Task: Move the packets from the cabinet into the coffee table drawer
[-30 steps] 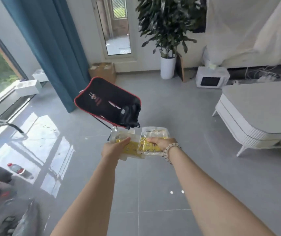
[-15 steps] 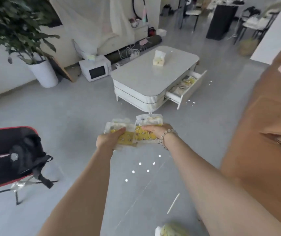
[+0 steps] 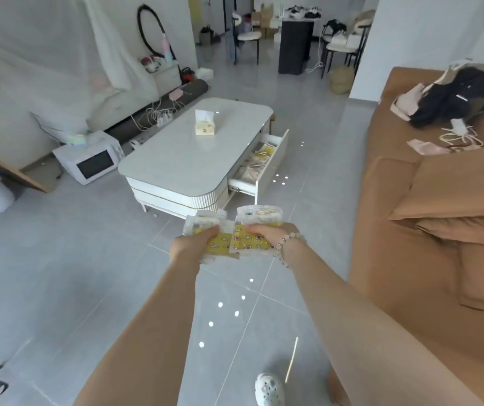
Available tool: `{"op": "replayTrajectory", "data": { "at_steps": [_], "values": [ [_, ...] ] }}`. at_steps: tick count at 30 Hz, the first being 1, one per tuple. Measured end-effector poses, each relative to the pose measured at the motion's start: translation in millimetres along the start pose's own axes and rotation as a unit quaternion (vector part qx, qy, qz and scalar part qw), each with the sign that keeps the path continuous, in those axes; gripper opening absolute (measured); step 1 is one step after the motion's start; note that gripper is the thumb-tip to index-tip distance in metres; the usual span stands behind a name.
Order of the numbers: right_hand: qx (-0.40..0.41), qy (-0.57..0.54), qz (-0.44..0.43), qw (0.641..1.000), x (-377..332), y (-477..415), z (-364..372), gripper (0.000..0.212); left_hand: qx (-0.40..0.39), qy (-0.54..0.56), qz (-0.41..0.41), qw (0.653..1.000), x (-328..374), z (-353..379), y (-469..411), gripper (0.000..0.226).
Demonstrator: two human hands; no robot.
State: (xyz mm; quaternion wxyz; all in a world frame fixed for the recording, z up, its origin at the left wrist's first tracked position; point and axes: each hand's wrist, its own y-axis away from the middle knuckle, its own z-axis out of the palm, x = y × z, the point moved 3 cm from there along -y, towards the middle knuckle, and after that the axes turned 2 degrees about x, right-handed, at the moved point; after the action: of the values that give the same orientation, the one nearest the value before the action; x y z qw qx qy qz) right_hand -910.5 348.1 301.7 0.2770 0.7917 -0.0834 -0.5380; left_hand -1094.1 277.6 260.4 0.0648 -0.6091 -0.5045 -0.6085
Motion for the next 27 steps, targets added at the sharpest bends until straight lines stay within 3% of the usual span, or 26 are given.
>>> {"op": "replayTrajectory", "data": {
  "at_steps": [10, 14, 19, 22, 27],
  "values": [
    [0.010, -0.009, 0.011, 1.000, -59, -115, -43, 0.051, 0.002, -0.001, -0.009, 1.000, 81, 93, -70, 0.057],
    [0.008, -0.006, 0.022, 1.000, -65, -142, -56, 0.056, 0.004, 0.003, -0.012, 1.000, 98, 119, -83, 0.046],
    [0.015, -0.030, 0.038, 0.999, -75, -170, -70, 0.044, -0.011, -0.009, -0.002, 1.000, 115, 150, -102, 0.042],
    [0.031, -0.035, 0.050, 0.998, -80, -190, -73, 0.055, -0.027, -0.014, -0.004, 1.000, 127, 166, -118, 0.048],
    [0.043, -0.053, 0.062, 0.996, -100, -233, -69, 0.062, -0.044, -0.024, 0.004, 0.999, 155, 189, -153, 0.037]
  ]
}}
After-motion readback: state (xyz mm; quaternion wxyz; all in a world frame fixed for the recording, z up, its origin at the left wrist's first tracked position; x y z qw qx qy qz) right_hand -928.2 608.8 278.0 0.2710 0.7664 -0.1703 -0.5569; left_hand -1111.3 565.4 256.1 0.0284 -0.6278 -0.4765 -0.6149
